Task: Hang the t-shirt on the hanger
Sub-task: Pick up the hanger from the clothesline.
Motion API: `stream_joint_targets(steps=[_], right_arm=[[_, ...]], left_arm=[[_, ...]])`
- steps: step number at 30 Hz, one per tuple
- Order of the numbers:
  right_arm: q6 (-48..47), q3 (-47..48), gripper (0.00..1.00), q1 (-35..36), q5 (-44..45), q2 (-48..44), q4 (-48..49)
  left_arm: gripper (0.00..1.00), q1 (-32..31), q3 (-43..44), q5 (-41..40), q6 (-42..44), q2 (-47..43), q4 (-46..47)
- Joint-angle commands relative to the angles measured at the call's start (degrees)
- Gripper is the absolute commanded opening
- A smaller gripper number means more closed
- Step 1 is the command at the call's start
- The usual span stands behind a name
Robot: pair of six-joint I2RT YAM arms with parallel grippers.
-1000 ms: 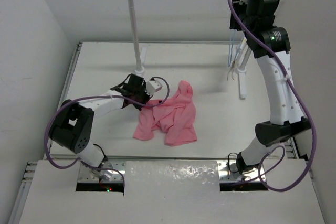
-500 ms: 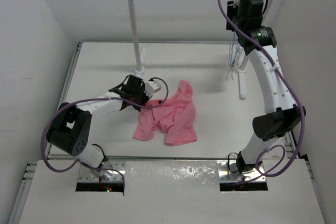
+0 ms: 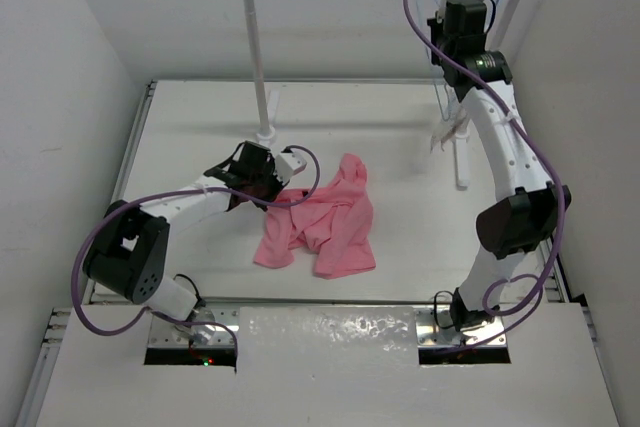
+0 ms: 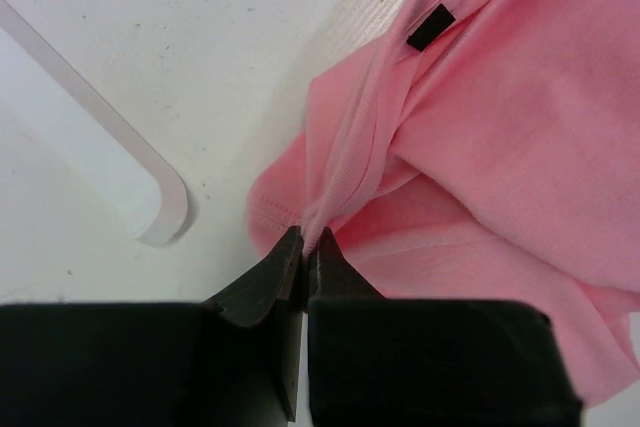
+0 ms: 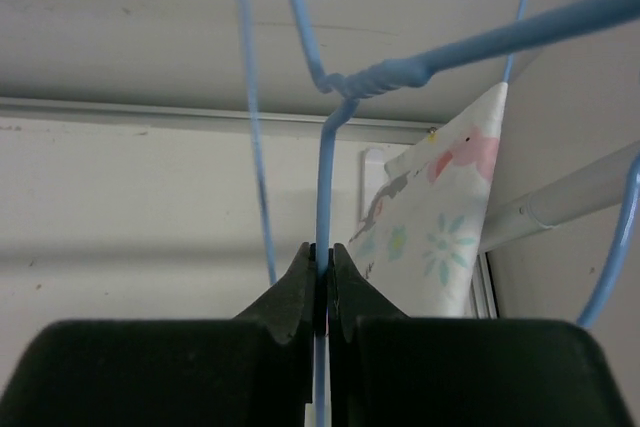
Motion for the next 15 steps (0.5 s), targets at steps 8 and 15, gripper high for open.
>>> stream_joint_targets(steps=[8, 15], right_arm=[[-4.2, -9.4, 0.00, -0.1, -4.8, -12.9, 8.3], [-2.8, -11.6, 0.00, 0.2, -11.6, -18.4, 10.6]], left_arm=[[0.00, 0.3, -0.3, 0.5, -0.4, -2.3, 1.6], [0.00, 0.3, -0.3, -0.1, -0.5, -2.6, 2.1]])
